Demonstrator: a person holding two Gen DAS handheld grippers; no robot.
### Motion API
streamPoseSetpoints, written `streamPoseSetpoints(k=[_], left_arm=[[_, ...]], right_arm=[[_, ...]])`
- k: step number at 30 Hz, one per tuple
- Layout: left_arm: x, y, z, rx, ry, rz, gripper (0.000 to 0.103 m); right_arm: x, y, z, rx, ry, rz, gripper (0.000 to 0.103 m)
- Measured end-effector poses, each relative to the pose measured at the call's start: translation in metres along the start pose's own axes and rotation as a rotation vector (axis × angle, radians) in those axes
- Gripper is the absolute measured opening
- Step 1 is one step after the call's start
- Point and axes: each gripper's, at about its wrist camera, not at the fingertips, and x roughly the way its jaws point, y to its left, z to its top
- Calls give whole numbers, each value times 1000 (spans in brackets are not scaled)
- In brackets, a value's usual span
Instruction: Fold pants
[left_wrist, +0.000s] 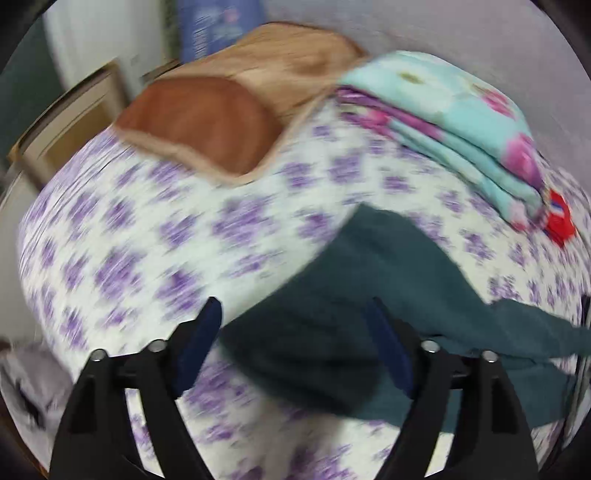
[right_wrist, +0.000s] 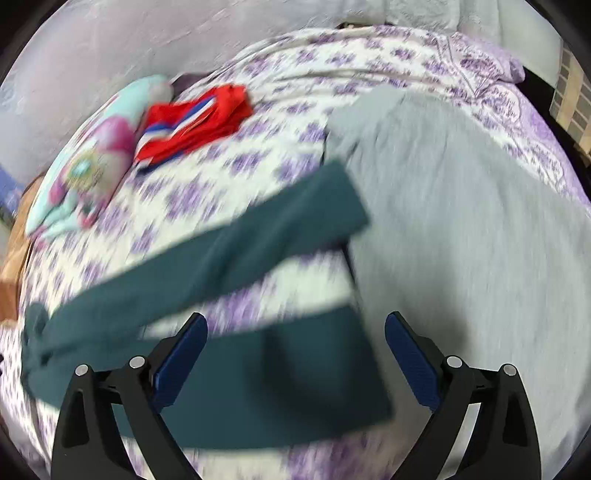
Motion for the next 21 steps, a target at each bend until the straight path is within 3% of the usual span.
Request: streamPoseSetpoints(k=[3,4,5,7,8,9,13,15,16,17,19,20,21], left_arm=[[9,-36,15,113,-6,-13,86],[14,-45,22,146,3,-14,86],[18,-52,27,172,7,-9,86],[25,-60,36,210,7,12,86],[26,-64,39,229,5,18,86],[29,-68,43,254,2,23,86],[54,-83,61,392,2,60,86],[72,-89,68,455,40,47,86],[83,-92,71,492,59,53,86],[92,-94,72,520,74,50,86],[107,-96,74,570,101,50,84],[113,-98,74,601,118,41,72],[121,-100,72,635,149,20,48]], right_arm=[[18,-2,24,1,-22,-50,97],[34,-2,34,-15,9,-52,93],[47,-1,38,-35,56,-41,62],[58,0,45,-50,131,-74,27],[54,-1,51,-33,129,-21,8],[46,-8,58,10,129,91,8],[21,-33,77,132,44,168,10],[24,-32,83,113,71,49,44],[26,-28,86,74,85,-60,85],[24,-23,87,39,66,-125,93],[15,-14,85,-42,-18,-220,93],[12,-8,85,-80,-45,-238,93],[11,-2,84,-102,-57,-219,93]])
